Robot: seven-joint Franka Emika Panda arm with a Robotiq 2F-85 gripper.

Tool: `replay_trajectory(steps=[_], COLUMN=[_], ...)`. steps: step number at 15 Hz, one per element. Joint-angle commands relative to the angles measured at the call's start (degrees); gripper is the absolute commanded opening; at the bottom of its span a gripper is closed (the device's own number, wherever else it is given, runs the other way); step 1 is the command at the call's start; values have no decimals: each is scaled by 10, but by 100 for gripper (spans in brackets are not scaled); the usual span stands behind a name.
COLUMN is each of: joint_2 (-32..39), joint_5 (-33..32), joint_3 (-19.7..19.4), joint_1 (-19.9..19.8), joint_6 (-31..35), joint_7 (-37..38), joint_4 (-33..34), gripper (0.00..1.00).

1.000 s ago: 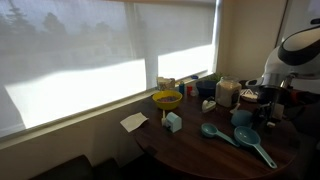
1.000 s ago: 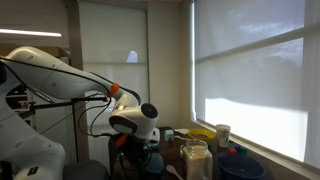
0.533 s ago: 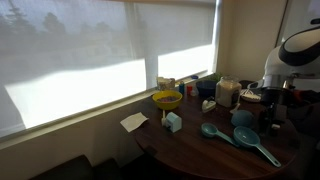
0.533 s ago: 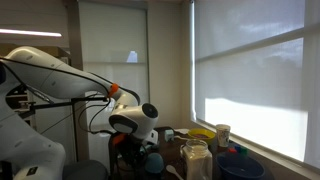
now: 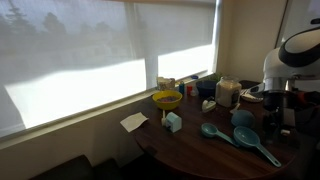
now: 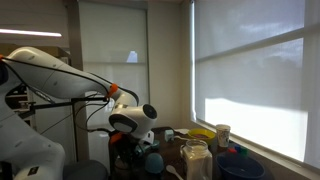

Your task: Turn the three serving spoons upside down, starting with one on far right moving to the far left

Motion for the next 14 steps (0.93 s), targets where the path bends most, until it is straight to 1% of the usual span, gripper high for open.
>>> replay_trajectory(steps=[1,4,5,6,8,11,13,14], joint_2=[14,27,31,35,41,49,51,52], joint_5=[18,28,29,31,32,31,31,31], joint_3=[16,24,27,29,33,35,34,34], joint_1=[15,24,25,27,26,24,24,23], joint_6=[5,13,17,20,27,35,40,44], joint_7=[-1,-5,-6,-7,-8,-9,-9,-10], joint_4=[0,1,1,1,0,1,1,1], gripper=[100,100,96,74,69,45,33,25])
